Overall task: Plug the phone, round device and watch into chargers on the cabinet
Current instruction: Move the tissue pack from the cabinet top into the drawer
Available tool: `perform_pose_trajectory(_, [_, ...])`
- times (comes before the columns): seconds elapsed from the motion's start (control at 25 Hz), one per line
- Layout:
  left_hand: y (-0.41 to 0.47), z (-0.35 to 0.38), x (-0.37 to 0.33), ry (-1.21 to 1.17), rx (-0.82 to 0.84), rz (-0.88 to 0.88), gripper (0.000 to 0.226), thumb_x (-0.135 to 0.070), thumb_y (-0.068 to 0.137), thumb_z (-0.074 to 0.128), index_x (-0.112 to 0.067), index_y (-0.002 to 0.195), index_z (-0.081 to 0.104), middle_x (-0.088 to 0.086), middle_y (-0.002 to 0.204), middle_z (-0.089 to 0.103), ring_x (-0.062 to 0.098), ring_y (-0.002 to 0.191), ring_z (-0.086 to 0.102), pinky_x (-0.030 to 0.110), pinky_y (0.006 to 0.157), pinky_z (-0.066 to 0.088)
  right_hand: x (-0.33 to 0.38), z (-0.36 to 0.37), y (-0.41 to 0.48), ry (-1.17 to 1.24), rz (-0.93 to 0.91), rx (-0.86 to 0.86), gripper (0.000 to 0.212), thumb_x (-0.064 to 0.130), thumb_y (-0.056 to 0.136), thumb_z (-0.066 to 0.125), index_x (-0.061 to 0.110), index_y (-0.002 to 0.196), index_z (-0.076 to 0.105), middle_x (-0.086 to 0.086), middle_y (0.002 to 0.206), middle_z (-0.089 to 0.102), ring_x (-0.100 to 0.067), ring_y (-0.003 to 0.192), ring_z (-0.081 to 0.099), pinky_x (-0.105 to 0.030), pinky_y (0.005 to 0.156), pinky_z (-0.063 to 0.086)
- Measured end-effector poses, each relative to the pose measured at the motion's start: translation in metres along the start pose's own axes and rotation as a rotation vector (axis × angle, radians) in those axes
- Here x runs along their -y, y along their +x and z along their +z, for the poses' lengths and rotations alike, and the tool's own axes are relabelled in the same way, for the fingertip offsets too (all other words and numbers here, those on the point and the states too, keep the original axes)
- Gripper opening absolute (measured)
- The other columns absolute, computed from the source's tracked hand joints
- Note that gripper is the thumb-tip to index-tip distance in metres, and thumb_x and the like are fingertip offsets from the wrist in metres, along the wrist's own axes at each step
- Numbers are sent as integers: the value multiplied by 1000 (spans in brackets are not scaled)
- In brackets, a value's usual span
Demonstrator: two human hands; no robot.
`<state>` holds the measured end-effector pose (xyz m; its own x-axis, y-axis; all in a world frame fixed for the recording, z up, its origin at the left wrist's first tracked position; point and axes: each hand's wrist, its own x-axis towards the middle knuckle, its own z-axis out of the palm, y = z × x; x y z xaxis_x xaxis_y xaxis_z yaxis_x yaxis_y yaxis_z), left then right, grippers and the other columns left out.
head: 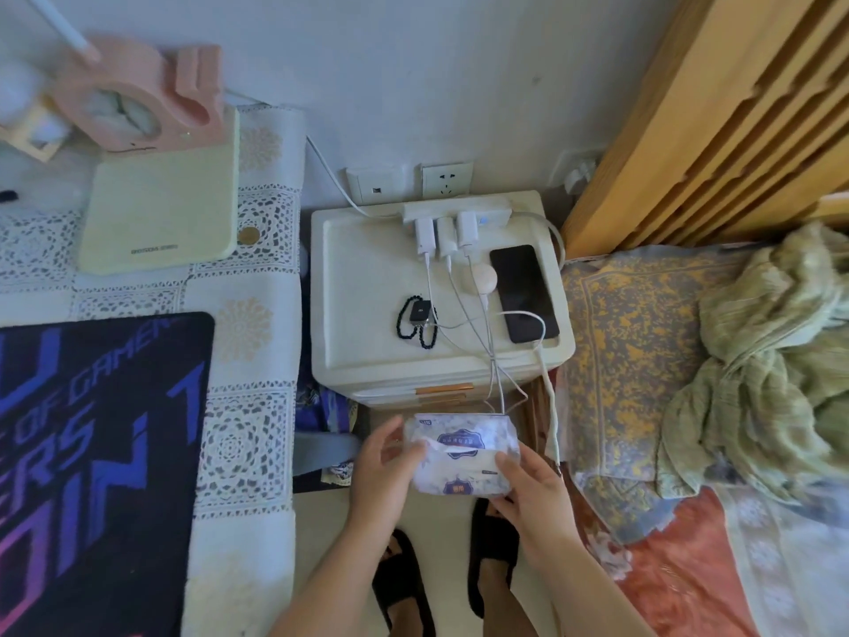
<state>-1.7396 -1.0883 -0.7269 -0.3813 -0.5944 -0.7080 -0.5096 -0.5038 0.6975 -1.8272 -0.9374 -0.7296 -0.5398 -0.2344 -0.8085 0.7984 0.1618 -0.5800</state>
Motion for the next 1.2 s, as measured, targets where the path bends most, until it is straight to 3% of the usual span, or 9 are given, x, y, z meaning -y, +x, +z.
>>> perform_pose_trajectory(0.08, [13,3,7,-123,-72,-110,23,-20,90,60,-23,113,59,0,114,64,15,103,60,28,82,48,-10,-10,2,6,16,-38,25,10,91,60,15,115,66,-11,105,74,-26,97,71,-41,85,57])
perform_pose_trajectory(0.2, [42,10,15,-271,-156,-256,13,-23,94,53,-16,102,61,-3,95,63,9,84,59,25,72,47,-14,-22,8,-14,0,-57,23,12,91,60,15,113,66,-11,107,74,-24,97,71,-40,86,57])
perform_pose_trajectory(0.36, [88,28,23,-319,-73,-319,10,-10,94,52,-14,87,59,0,83,61,8,74,57,21,73,47,-11,-32,17,-18,-70,-54,20,13,91,59,17,108,69,-8,103,75,-20,95,71,-34,80,59])
perform_pose_trajectory(0.48, [115,43,24,-323,-8,-318,16,-4,92,56,-12,79,60,2,76,59,10,71,55,18,77,50,-8,-39,19,-21,-92,-55,23,18,89,60,19,111,69,-7,105,74,-20,99,70,-39,86,57])
perform_pose_trajectory(0.56, [130,53,31,-321,-4,-364,4,-5,88,62,-8,87,65,4,76,63,11,72,59,21,80,54,-7,-42,20,0,-90,-66,25,19,88,61,19,111,68,-6,107,74,-20,100,70,-39,88,57])
perform_pose_trajectory(0.68, [145,60,42,-378,-20,-401,8,-4,85,67,-3,93,66,6,74,71,16,70,63,23,73,56,-2,-43,22,45,-79,-84,21,14,90,58,15,108,69,-7,104,75,-19,94,71,-34,82,58])
perform_pose_trajectory(0.88, [148,62,51,-582,31,-404,34,-8,87,66,2,118,58,14,110,70,22,96,69,22,65,61,13,-40,23,-3,-90,-58,24,14,92,56,13,113,67,-8,104,74,-20,95,70,-36,85,56])
perform_pose_trajectory(1.04, [150,68,52,-531,-12,-376,49,-12,91,61,-1,135,44,8,103,69,15,84,69,13,48,52,18,-38,25,-15,-84,-38,23,14,92,55,11,113,66,-10,105,73,-21,95,69,-37,86,54])
perform_pose_trajectory(1.2, [140,69,57,-471,-21,-411,50,-15,92,60,-9,137,39,2,97,69,11,80,66,17,49,57,21,-39,23,3,-93,-31,20,13,93,54,11,107,67,-5,97,74,-15,89,71,-32,82,57])
